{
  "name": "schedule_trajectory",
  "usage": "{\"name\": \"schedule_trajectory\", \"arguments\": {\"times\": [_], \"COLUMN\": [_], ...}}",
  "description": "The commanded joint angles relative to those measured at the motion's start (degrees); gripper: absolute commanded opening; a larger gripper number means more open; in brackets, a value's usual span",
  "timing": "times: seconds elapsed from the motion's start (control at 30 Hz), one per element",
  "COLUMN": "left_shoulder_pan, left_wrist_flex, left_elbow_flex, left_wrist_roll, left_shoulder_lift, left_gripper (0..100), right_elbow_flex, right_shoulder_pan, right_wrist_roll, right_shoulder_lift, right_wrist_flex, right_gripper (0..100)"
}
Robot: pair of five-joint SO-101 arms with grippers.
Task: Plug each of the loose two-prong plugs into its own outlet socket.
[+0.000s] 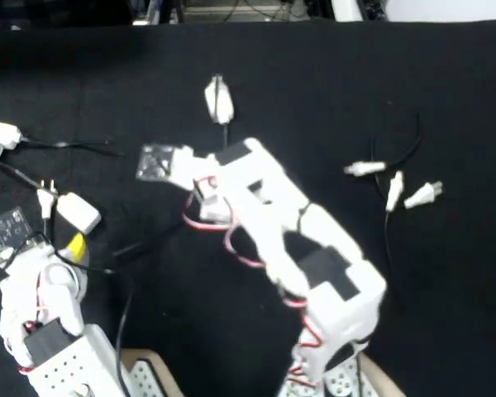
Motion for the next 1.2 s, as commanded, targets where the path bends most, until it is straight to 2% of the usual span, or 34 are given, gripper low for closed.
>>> {"name": "schedule_trajectory", "arguments": {"times": [0.0, 0.13, 0.33, 0.73, 0.9, 1.17], "left_shoulder_pan": [0.84, 0.84, 1.89, 1.45, 1.45, 1.45], "left_wrist_flex": [-1.23, -1.23, -1.49, -1.49, -1.49, -1.41], "left_elbow_flex": [-0.40, -0.40, 0.22, 0.13, 0.04, 0.04], "left_wrist_roll": [-0.44, -0.44, -0.44, -0.44, -0.44, -0.44], "left_shoulder_lift": [-0.09, -0.09, -0.09, -0.09, -0.09, -0.09], "left_gripper": [32, 32, 32, 32, 32, 32], "right_elbow_flex": [-2.77, -4.18, -9.80, -23.08, -17.01, -2.33], "right_shoulder_pan": [-0.53, -3.16, -8.26, -9.49, -9.49, -8.88], "right_wrist_roll": [0.62, 0.53, 2.46, 2.81, 4.04, 4.31], "right_shoulder_lift": [4.53, 4.70, 4.70, 4.97, 5.67, 5.41], "right_wrist_flex": [0.70, 3.69, 16.18, 32.26, 30.77, 20.04], "right_gripper": [19.1, 19.3, 19.4, 19.3, 19.1, 19.1]}}
